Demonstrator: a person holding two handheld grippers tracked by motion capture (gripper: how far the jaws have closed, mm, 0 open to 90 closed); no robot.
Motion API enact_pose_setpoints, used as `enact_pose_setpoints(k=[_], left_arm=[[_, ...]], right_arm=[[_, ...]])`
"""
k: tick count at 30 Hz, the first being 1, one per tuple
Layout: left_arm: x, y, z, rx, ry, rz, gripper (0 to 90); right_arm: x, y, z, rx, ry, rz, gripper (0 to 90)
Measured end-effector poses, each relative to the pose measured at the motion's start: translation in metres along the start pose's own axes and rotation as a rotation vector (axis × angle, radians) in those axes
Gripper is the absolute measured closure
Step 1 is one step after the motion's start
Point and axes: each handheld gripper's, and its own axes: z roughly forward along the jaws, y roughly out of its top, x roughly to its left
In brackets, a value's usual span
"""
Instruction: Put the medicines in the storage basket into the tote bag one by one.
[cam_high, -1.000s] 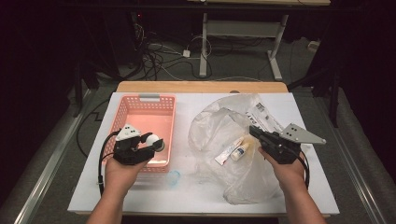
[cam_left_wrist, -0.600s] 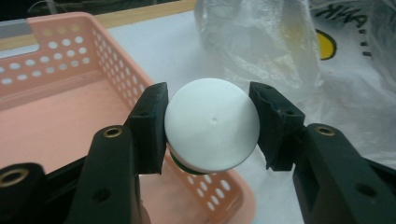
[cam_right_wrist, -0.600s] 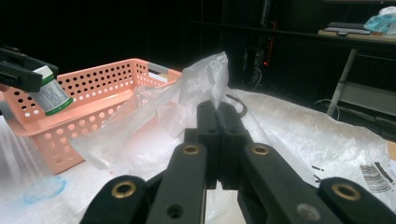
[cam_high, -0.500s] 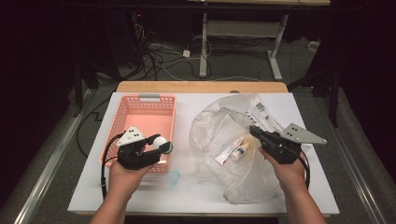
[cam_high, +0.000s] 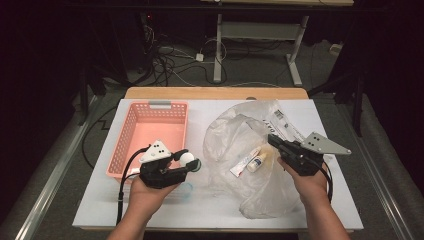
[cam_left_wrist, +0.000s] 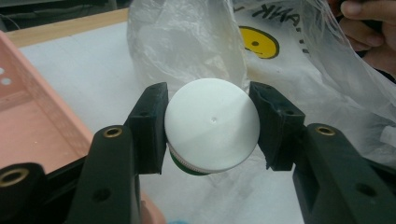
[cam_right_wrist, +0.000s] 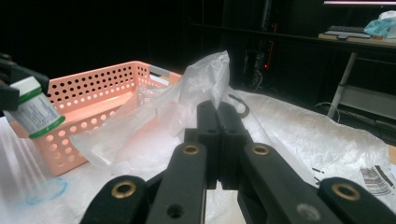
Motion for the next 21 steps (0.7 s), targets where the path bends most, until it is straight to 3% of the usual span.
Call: enact_pose_setpoints(k=[11,21], left_arm=[[-0.013,-0.01,0.019,0.025,0.003,0.03,48.5],[-0.026,-0.016,0.036,0.053,-0.022,0.061,48.4]], right_arm=[[0.001,0.0,0.0,-0.001,0.002,-0.002,90.0],[0.002,0.001,0.0,-0.003,0.006,-0.01,90.0]])
